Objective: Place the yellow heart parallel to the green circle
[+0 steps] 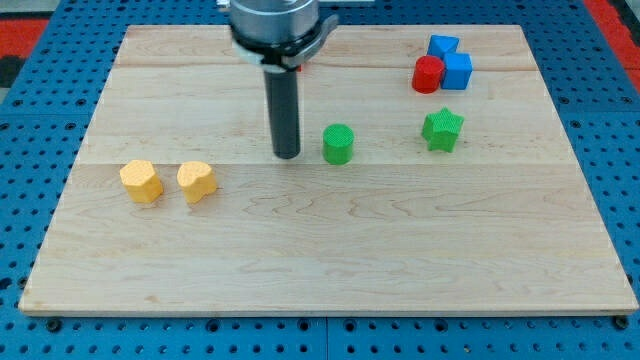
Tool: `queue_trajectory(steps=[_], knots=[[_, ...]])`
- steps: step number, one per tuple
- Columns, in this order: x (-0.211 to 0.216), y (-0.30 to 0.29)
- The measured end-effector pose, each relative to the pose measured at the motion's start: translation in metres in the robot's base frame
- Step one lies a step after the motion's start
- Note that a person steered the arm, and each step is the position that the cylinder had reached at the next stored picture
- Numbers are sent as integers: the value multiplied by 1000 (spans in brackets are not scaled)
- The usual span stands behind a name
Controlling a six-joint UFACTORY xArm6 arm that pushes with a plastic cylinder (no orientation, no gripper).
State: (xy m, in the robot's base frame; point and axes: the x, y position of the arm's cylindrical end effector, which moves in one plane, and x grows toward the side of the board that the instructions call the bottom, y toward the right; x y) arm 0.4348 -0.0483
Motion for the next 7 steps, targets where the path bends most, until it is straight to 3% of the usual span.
queue_trajectory(steps=[1, 3, 4, 5, 6, 7], knots=[[31, 38], [-18, 52], [37, 52], [103, -19], [104, -106], [60, -130]])
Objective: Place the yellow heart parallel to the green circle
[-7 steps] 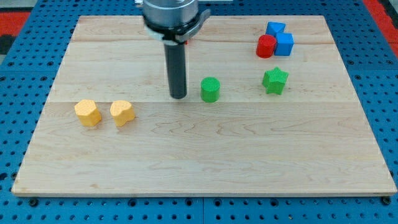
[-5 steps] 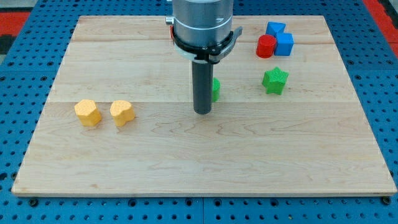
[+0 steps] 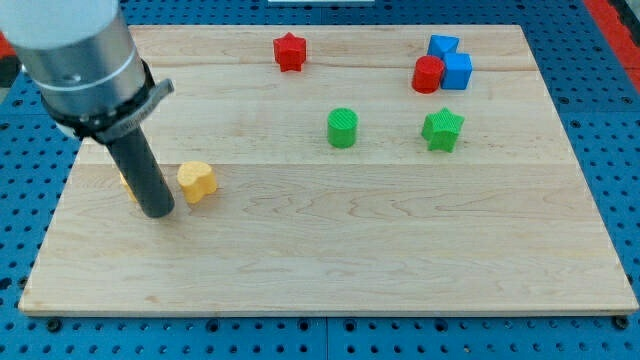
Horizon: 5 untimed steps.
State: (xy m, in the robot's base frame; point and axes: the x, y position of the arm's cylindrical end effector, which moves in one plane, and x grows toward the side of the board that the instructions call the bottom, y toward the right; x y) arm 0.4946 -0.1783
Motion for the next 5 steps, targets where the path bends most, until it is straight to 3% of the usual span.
queue_trajectory(steps=[3, 5], knots=[[-3, 70], [-60, 71]])
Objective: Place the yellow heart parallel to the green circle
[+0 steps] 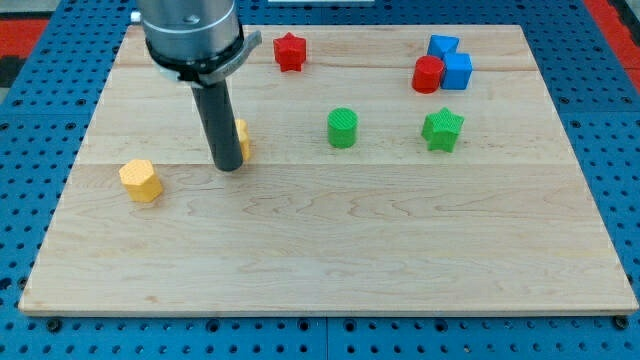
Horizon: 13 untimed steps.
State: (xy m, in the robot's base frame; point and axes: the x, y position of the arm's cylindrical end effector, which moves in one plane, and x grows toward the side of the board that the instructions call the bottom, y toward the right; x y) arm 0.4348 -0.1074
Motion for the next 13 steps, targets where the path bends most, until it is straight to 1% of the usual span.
queue_trajectory(steps=[1, 2, 3, 4, 5, 6, 7, 8, 9, 10, 11, 12, 13], knots=[[44, -3], [95, -70], [63, -108], [37, -87], [63, -73], [38, -74], [-7, -84], [1, -81], [16, -40], [-3, -19], [-9, -26], [-14, -60], [-21, -39]])
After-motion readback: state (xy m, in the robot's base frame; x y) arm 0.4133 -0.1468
